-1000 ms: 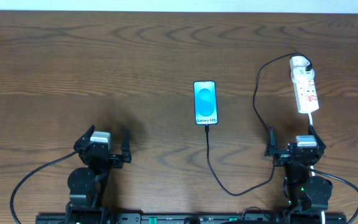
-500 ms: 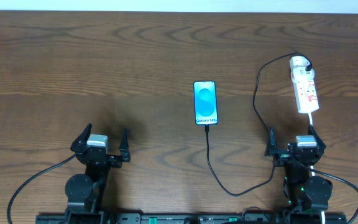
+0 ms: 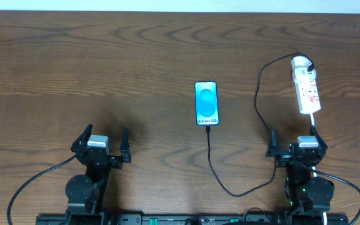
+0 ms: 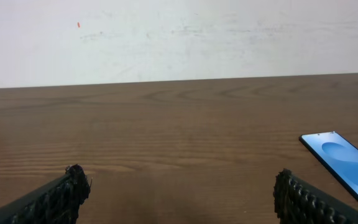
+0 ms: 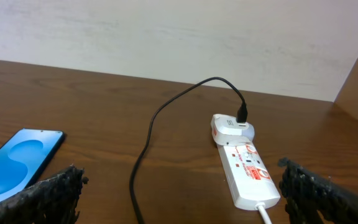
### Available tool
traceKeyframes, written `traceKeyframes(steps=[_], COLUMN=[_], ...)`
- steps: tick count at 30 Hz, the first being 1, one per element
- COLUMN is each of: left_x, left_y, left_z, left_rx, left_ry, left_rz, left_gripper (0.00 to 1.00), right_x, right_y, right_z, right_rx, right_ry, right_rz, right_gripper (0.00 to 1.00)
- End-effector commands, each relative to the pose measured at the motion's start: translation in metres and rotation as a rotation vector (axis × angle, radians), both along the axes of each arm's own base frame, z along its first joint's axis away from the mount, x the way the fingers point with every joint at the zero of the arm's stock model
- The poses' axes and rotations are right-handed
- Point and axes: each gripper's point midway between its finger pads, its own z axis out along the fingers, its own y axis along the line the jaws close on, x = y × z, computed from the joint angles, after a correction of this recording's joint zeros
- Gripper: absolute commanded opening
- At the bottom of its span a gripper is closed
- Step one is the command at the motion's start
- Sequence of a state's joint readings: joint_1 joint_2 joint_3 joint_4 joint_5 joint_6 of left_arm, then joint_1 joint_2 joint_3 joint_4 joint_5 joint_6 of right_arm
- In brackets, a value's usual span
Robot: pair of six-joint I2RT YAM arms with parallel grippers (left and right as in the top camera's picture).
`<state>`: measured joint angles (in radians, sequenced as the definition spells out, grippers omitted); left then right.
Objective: Plug charger to phone and switch on socket
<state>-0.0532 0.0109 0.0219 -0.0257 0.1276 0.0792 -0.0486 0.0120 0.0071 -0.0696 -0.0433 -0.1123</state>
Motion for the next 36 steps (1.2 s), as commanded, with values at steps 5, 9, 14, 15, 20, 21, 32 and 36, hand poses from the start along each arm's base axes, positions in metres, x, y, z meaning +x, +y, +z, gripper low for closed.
traceKeyframes(steps=[5, 9, 14, 15, 20, 21, 32, 36], left_x=[-0.0009, -0.0009, -0.0009, -0.0009, -0.001, -0.001, -0.0007, -0.0003], left_y=[-0.0016, -0.0016, -0.0016, -0.0016, -0.0016, -0.0017, 0.0009, 0.0045], left_z=[-0.0144, -0.0144, -0.0144, -0.0144, -0.0145, -0.0144, -0.0144, -0.0146], left_rx=[0.007, 0.007, 0.007, 0.007, 0.007, 0.007, 0.007, 0.006], left_ry=[0.04, 0.04, 0.04, 0.04, 0.04, 0.04, 0.04, 0.04], left_rz=[-0.012, -0.012, -0.012, -0.012, -0.012, -0.012, -0.001, 0.013], left_gripper=[0.97, 0.97, 0.97, 0.97, 0.97, 0.97, 0.97, 0.97], right_x=[-0.0004, -0.0004, -0.0004, -0.0004, -0.0004, -0.0004, -0.0004, -0.0004], right_y=[-0.0026, -0.0026, -0.0026, -0.0026, -0.0026, -0.0026, -0.0026, -0.0026], right_z=[-0.0001, -0.0001, -0.0001, -0.0001, -0.0001, -0.0001, 0.0, -0.0001], right_rx=[0.014, 0.014, 0.014, 0.014, 0.014, 0.014, 0.014, 0.014], right_ry=[-0.002, -0.002, -0.002, -0.002, -0.002, -0.002, -0.002, -0.002], right_rz=[-0.015, -0.015, -0.015, -0.015, -0.015, -0.015, -0.015, -0.015], right_gripper=[0.99, 0.99, 0.99, 0.99, 0.99, 0.99, 0.99, 0.99])
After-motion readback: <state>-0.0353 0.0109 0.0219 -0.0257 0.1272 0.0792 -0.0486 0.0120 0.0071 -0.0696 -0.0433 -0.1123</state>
